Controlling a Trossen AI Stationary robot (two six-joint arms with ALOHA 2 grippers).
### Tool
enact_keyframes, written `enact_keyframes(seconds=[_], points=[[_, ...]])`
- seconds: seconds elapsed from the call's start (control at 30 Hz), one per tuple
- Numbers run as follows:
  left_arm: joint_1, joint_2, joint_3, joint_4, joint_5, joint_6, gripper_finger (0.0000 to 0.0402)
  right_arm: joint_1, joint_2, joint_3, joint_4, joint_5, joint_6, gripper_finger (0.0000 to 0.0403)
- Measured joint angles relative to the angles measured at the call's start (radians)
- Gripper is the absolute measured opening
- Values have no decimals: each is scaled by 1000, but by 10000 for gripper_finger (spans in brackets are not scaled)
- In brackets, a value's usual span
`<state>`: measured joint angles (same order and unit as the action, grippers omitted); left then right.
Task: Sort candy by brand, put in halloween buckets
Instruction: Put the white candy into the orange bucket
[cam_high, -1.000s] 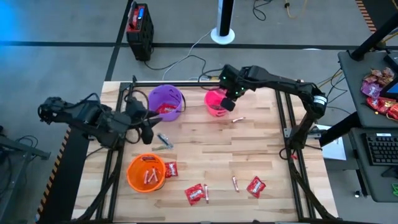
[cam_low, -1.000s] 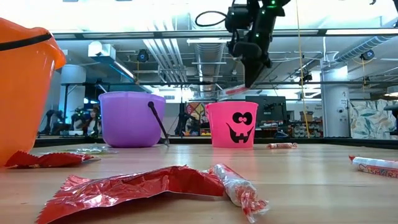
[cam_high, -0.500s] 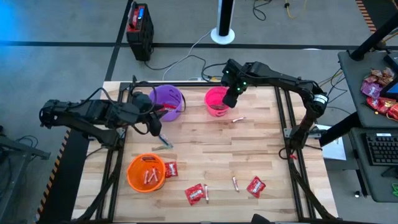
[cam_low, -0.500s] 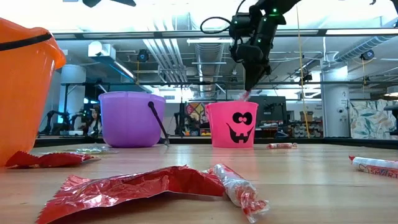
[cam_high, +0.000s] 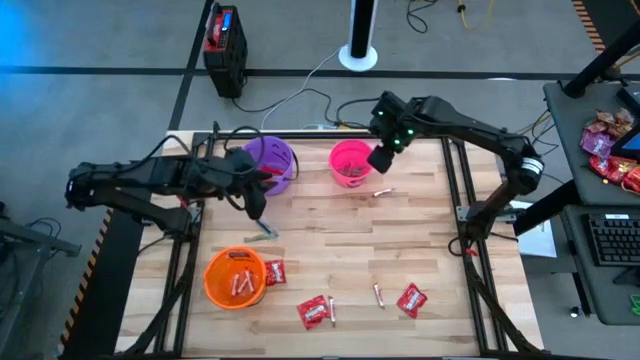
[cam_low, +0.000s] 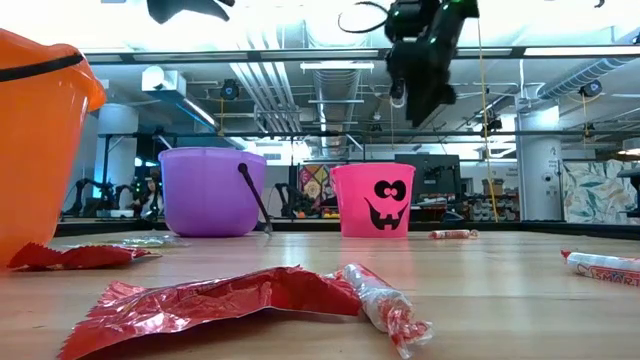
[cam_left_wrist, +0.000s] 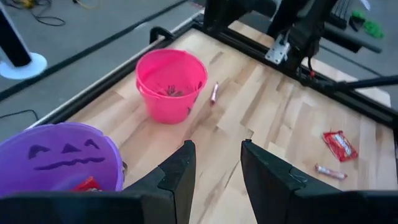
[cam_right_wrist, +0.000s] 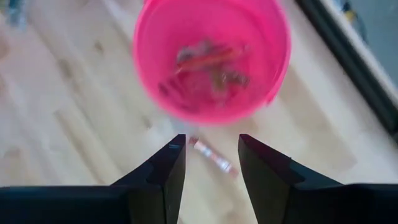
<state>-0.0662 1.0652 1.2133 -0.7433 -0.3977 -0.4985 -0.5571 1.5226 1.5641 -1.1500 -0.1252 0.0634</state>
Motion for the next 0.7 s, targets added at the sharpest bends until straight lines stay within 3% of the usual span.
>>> enact_keyframes(seconds=[0.17, 0.37, 0.53, 0.7], points=[[11, 21, 0, 35, 18, 81, 112, 21, -100, -68, -59, -14, 14, 139], [12, 28, 0, 61, 12, 131, 112, 90, -246, -303, 1, -18, -19, 137], [15, 29, 0, 69, -33, 158, 112, 158, -305, -549, 212, -33, -138, 137], [16, 29, 0, 81, -38, 158, 112, 167, -279, -705, 468, -32, -175, 137]])
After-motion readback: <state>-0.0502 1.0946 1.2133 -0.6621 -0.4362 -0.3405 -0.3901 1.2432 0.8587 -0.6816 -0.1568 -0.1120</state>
